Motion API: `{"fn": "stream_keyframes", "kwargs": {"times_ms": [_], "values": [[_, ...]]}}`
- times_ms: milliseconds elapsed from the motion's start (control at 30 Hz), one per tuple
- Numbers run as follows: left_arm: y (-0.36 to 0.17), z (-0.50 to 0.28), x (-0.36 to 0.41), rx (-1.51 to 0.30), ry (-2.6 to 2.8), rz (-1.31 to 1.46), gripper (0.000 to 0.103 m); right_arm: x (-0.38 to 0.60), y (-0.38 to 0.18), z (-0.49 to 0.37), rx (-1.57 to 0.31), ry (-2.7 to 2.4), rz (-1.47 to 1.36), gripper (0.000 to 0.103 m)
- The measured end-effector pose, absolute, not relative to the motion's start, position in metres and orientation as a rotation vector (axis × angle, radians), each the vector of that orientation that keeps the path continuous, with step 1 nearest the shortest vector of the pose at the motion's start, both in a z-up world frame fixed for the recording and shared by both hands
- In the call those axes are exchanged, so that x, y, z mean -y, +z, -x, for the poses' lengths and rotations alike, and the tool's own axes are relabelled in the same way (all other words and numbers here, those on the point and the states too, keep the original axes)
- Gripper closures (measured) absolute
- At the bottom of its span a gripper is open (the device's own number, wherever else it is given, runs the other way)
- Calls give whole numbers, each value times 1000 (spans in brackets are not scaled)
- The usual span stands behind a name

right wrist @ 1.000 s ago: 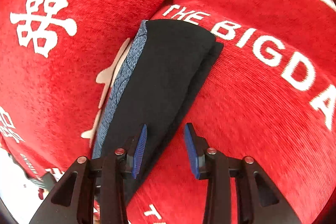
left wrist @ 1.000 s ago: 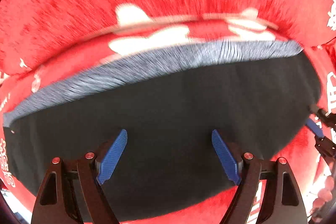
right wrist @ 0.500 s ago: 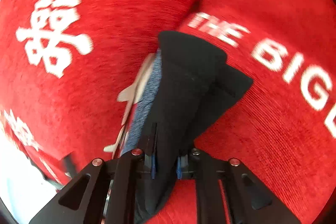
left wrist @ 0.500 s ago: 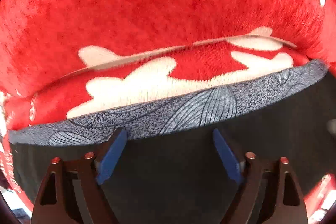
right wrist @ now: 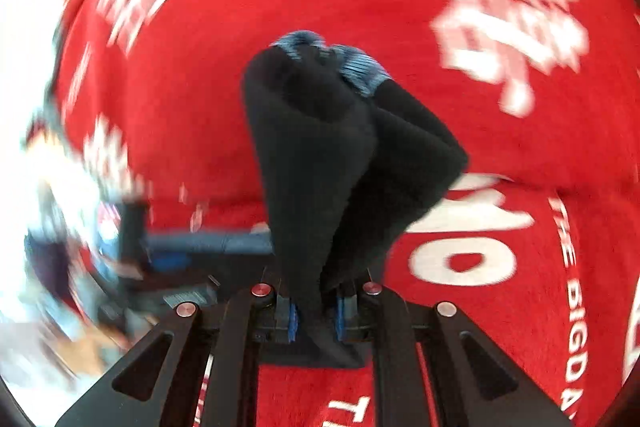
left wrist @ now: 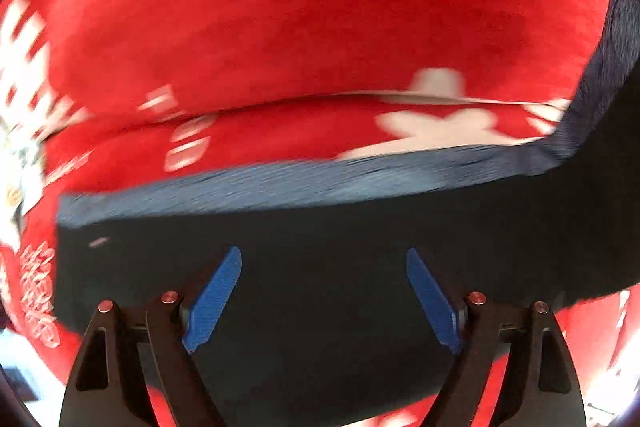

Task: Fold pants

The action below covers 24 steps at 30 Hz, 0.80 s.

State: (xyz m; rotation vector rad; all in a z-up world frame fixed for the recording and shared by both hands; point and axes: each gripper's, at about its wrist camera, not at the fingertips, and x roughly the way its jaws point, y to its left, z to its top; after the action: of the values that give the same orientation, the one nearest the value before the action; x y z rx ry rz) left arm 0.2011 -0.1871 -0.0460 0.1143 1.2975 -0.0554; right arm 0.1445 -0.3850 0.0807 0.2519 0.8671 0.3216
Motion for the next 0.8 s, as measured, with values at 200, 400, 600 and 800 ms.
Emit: {"fn": "stream_keyframes", "kwargs": {"times_ms": [200, 400, 600, 800], "values": [[-54, -162, 73, -1347, 78, -62, 16, 231, -4, -141, -1067, 348, 65, 70], [-45, -151, 42, -1358, -19, -8, 16, 188, 20, -95, -1025, 286, 256, 57], [-37, -157, 82, -1421, -310, 114, 16, 292, 6, -108, -1164, 308, -698, 39], [-47, -157, 141, -1467, -486, 164, 40, 339, -53, -102, -1126, 249, -1215, 40]]}}
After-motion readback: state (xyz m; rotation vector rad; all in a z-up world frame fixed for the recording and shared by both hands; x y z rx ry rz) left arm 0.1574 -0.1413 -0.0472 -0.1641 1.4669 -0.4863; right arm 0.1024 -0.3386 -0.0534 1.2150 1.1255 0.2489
